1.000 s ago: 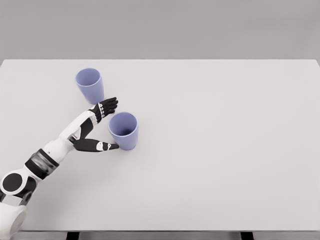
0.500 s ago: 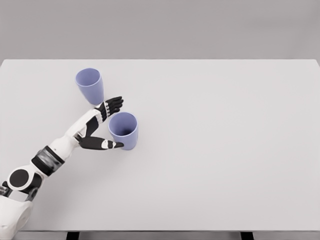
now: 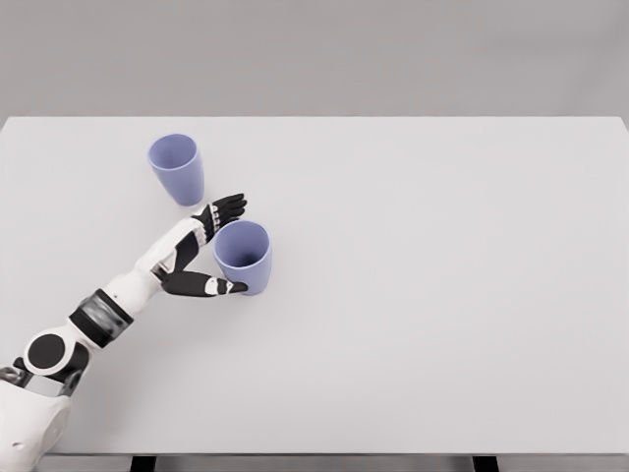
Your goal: Place the right cup on the left cup with left arm
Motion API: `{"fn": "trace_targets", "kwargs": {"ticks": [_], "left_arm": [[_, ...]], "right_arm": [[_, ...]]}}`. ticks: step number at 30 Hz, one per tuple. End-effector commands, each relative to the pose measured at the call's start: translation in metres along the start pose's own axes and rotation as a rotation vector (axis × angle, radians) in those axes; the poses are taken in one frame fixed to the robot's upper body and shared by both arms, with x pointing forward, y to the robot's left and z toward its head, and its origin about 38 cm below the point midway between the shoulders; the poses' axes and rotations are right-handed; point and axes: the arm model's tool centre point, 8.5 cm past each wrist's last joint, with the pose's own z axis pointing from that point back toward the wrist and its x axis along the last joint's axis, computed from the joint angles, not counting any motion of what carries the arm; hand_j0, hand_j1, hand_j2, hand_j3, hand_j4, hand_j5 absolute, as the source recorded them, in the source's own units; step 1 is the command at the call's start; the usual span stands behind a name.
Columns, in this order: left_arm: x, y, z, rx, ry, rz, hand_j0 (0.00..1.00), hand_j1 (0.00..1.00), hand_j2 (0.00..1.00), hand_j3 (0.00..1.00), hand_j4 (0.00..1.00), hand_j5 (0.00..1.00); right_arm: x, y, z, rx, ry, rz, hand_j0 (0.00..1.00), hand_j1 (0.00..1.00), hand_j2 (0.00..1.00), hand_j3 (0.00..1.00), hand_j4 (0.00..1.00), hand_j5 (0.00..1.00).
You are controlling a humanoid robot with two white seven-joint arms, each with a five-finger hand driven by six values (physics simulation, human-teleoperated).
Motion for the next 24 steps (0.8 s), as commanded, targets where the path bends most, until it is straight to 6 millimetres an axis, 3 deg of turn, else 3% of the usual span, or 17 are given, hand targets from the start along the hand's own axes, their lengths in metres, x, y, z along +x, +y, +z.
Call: {"fn": "trace_targets", "kwargs": {"ticks": [1, 24], "left_arm": [[0.0001, -0.0012, -0.001, 0.001, -0.004, 0.005, 1.0, 1.0, 1.0, 1.0, 1.0, 1.0], [0.0012, -0.0064, -0.0102, -0.021, -0.009, 0.007, 1.0, 1.0, 1.0, 1.0, 1.0, 1.0]], "right_arm": [[0.0, -0.0001, 0.0, 0.0, 0.0, 0.0, 1.0, 1.0, 1.0, 1.0, 1.0, 1.0], [0.0, -0.0001, 0.0, 0.0, 0.0, 0.0, 1.0, 1.0, 1.0, 1.0, 1.0, 1.0]]}}
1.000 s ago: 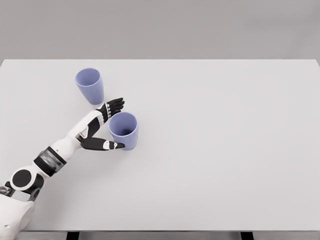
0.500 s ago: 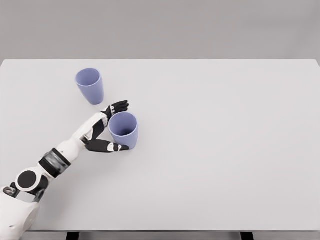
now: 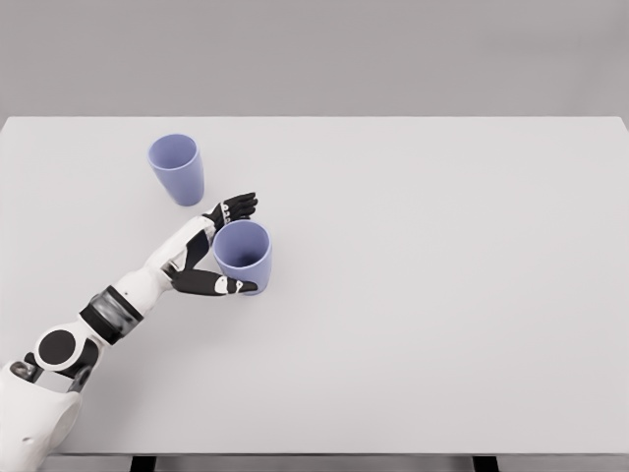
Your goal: Place the right cup on the left cup with left arm
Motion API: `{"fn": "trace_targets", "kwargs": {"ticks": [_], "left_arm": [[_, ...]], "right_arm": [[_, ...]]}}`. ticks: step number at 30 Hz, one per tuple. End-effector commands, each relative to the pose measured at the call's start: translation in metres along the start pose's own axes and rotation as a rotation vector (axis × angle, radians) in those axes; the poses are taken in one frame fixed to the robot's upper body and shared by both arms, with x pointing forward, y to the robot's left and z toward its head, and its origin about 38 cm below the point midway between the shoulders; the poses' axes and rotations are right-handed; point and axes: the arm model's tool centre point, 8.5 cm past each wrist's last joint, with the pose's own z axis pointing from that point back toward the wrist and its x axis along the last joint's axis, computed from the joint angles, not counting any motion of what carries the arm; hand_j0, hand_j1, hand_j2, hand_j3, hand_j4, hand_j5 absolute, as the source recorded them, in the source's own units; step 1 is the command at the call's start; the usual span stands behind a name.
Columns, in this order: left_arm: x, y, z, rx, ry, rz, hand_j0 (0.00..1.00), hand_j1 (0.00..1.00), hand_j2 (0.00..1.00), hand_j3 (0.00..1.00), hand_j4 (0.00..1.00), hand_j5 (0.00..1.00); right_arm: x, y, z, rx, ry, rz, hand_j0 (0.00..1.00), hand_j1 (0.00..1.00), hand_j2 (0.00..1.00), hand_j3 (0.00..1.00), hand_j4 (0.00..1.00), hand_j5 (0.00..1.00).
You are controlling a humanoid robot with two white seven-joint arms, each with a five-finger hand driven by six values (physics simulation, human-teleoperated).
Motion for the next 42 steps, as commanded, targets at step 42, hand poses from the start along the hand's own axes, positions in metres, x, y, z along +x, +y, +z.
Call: {"fn": "trace_targets", "kwargs": {"ticks": [42], "left_arm": [[0.04, 0.017, -0.019, -0.008, 0.089, 0.017, 0.69, 0.69, 0.69, 0.69, 0.69, 0.69]], "right_arm": [[0.0, 0.0, 0.0, 0.0, 0.0, 0.0, 1.0, 1.0, 1.0, 1.0, 1.0, 1.0]]}}
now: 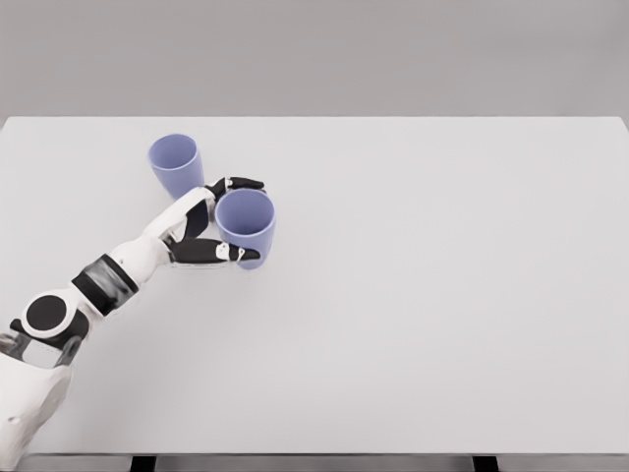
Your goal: Place the right cup on the left cup with left arm
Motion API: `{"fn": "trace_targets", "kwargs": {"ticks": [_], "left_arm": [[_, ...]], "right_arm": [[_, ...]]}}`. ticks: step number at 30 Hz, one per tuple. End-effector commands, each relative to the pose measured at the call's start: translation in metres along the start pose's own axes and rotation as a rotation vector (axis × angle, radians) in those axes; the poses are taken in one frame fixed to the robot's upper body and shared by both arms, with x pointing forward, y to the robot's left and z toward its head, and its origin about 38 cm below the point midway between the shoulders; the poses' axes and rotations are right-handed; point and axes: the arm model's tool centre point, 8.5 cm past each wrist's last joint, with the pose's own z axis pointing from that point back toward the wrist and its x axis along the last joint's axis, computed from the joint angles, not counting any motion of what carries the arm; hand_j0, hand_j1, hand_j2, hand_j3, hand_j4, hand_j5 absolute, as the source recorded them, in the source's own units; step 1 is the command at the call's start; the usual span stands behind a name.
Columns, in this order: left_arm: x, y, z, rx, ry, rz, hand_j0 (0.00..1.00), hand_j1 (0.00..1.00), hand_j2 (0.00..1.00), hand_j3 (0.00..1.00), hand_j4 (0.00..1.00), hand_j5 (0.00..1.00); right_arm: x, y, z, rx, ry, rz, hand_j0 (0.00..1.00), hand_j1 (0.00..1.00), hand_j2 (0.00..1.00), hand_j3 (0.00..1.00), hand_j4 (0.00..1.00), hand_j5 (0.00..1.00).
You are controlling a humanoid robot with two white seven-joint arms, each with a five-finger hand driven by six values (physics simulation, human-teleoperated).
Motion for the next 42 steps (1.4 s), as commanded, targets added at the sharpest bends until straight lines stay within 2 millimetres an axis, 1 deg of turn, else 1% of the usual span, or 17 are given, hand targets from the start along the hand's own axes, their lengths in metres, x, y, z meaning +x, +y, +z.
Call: {"fn": "trace_targets", "kwargs": {"ticks": [1, 7, 9, 10, 13, 14, 16, 17, 18, 22, 23, 24, 25, 26, 30, 31, 42], "left_arm": [[0.0, 0.0, 0.0, -0.001, 0.033, 0.017, 0.69, 0.69, 0.69, 0.69, 0.69, 0.69], [0.008, 0.012, -0.001, 0.023, 0.043, 0.014, 0.69, 0.69, 0.69, 0.69, 0.69, 0.69], [0.008, 0.012, -0.001, 0.023, 0.043, 0.014, 0.69, 0.69, 0.69, 0.69, 0.69, 0.69], [0.013, 0.018, -0.002, 0.035, 0.034, 0.008, 0.69, 0.69, 0.69, 0.69, 0.69, 0.69], [0.017, 0.021, -0.004, 0.038, 0.024, 0.0, 0.7, 0.7, 0.7, 0.7, 0.7, 0.7], [0.024, 0.027, -0.005, 0.049, 0.01, -0.011, 0.7, 0.7, 0.7, 0.7, 0.7, 0.7], [0.024, 0.027, -0.005, 0.049, 0.01, -0.011, 0.7, 0.7, 0.7, 0.7, 0.7, 0.7], [0.032, 0.032, -0.008, 0.055, -0.006, -0.022, 0.7, 0.7, 0.7, 0.7, 0.7, 0.7], [0.034, 0.034, -0.009, 0.058, -0.014, -0.024, 0.7, 0.7, 0.7, 0.7, 0.7, 0.7], [0.037, 0.036, -0.009, 0.061, -0.018, -0.024, 0.7, 0.7, 0.7, 0.7, 0.7, 0.7], [0.042, 0.044, -0.01, 0.076, -0.029, -0.033, 0.7, 0.7, 0.7, 0.7, 0.7, 0.7], [0.046, 0.046, -0.011, 0.079, -0.036, -0.038, 0.7, 0.7, 0.7, 0.7, 0.7, 0.7], [0.046, 0.046, -0.011, 0.079, -0.036, -0.038, 0.7, 0.7, 0.7, 0.7, 0.7, 0.7], [0.05, 0.051, -0.011, 0.092, -0.046, -0.044, 0.7, 0.7, 0.7, 0.7, 0.7, 0.7], [0.05, 0.052, -0.01, 0.094, -0.047, -0.044, 0.7, 0.7, 0.7, 0.7, 0.7, 0.7], [0.055, 0.06, -0.011, 0.111, -0.039, -0.042, 0.7, 0.7, 0.7, 0.7, 0.7, 0.7], [0.073, 0.078, -0.007, 0.158, -0.078, -0.063, 0.7, 0.7, 0.7, 0.7, 0.7, 0.7]], "right_arm": [[0.0, 0.0, 0.0, 0.0, 0.0, 0.0, 1.0, 1.0, 1.0, 1.0, 1.0, 1.0], [0.0, 0.0, 0.0, 0.0, 0.0, 0.0, 1.0, 1.0, 1.0, 1.0, 1.0, 1.0], [0.0, 0.0, 0.0, 0.0, 0.0, 0.0, 1.0, 1.0, 1.0, 1.0, 1.0, 1.0], [0.0, 0.0, 0.0, 0.0, 0.0, 0.0, 1.0, 1.0, 1.0, 1.0, 1.0, 1.0], [0.0, 0.0, 0.0, 0.0, 0.0, 0.0, 1.0, 1.0, 1.0, 1.0, 1.0, 1.0], [0.0, 0.0, 0.0, 0.0, 0.0, 0.0, 1.0, 1.0, 1.0, 1.0, 1.0, 1.0], [0.0, 0.0, 0.0, 0.0, 0.0, 0.0, 1.0, 1.0, 1.0, 1.0, 1.0, 1.0], [0.0, 0.0, 0.0, 0.0, 0.0, 0.0, 1.0, 1.0, 1.0, 1.0, 1.0, 1.0], [0.0, 0.0, 0.0, 0.0, 0.0, 0.0, 1.0, 1.0, 1.0, 1.0, 1.0, 1.0], [0.0, 0.0, 0.0, 0.0, 0.0, 0.0, 1.0, 1.0, 1.0, 1.0, 1.0, 1.0], [0.0, 0.0, 0.0, 0.0, 0.0, 0.0, 1.0, 1.0, 1.0, 1.0, 1.0, 1.0], [0.0, 0.0, 0.0, 0.0, 0.0, 0.0, 1.0, 1.0, 1.0, 1.0, 1.0, 1.0], [0.0, 0.0, 0.0, 0.0, 0.0, 0.0, 1.0, 1.0, 1.0, 1.0, 1.0, 1.0], [0.0, 0.0, 0.0, 0.0, 0.0, 0.0, 1.0, 1.0, 1.0, 1.0, 1.0, 1.0], [0.0, 0.0, 0.0, 0.0, 0.0, 0.0, 1.0, 1.0, 1.0, 1.0, 1.0, 1.0], [0.0, 0.0, 0.0, 0.0, 0.0, 0.0, 1.0, 1.0, 1.0, 1.0, 1.0, 1.0], [0.0, 0.0, 0.0, 0.0, 0.0, 0.0, 1.0, 1.0, 1.0, 1.0, 1.0, 1.0]]}}
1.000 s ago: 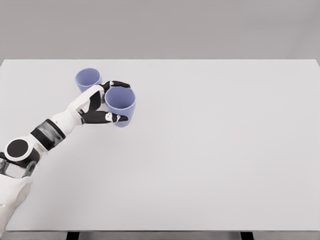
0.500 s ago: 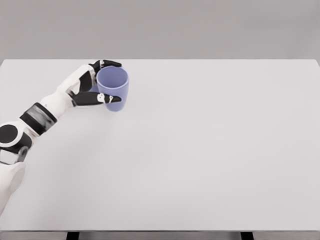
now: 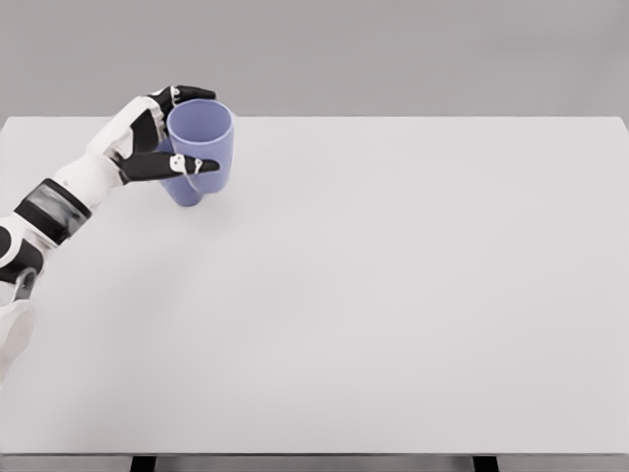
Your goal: Place the right cup on the left cup with left arm
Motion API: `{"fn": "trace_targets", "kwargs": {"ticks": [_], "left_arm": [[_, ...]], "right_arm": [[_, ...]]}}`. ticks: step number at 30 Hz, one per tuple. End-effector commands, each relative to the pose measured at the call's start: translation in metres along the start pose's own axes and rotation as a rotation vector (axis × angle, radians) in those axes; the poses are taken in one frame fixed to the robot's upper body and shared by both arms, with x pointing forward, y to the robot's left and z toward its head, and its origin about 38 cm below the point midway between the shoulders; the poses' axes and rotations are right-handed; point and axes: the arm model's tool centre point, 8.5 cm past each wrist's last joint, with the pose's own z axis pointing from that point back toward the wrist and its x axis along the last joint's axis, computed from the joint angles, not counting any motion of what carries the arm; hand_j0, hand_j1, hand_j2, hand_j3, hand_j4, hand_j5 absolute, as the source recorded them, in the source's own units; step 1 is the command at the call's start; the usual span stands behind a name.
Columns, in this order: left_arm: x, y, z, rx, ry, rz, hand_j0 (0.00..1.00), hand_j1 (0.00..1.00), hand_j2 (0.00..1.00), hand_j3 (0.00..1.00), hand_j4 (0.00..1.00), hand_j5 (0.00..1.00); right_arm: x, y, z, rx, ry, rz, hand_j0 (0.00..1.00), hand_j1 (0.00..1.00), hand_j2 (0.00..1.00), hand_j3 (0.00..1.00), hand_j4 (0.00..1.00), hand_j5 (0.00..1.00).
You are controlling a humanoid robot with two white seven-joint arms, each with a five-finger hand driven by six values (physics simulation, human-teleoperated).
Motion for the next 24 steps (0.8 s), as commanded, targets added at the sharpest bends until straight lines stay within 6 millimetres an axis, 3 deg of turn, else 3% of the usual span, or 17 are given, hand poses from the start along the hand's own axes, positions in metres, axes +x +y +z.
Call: {"fn": "trace_targets", "kwargs": {"ticks": [1, 9, 19, 24], "left_arm": [[0.002, 0.007, 0.001, 0.018, -0.006, 0.001, 0.7, 0.7, 0.7, 0.7, 0.7, 0.7], [0.012, 0.017, -0.003, 0.041, -0.028, -0.013, 0.7, 0.7, 0.7, 0.7, 0.7, 0.7], [0.008, 0.03, -0.005, 0.072, -0.016, -0.008, 0.7, 0.7, 0.7, 0.7, 0.7, 0.7], [0.008, 0.051, -0.005, 0.122, -0.009, -0.001, 0.7, 0.7, 0.7, 0.7, 0.7, 0.7]], "right_arm": [[0.0, 0.0, 0.0, 0.0, 0.0, 0.0, 1.0, 1.0, 1.0, 1.0, 1.0, 1.0], [0.0, 0.0, 0.0, 0.0, 0.0, 0.0, 1.0, 1.0, 1.0, 1.0, 1.0, 1.0], [0.0, 0.0, 0.0, 0.0, 0.0, 0.0, 1.0, 1.0, 1.0, 1.0, 1.0, 1.0], [0.0, 0.0, 0.0, 0.0, 0.0, 0.0, 1.0, 1.0, 1.0, 1.0, 1.0, 1.0]]}}
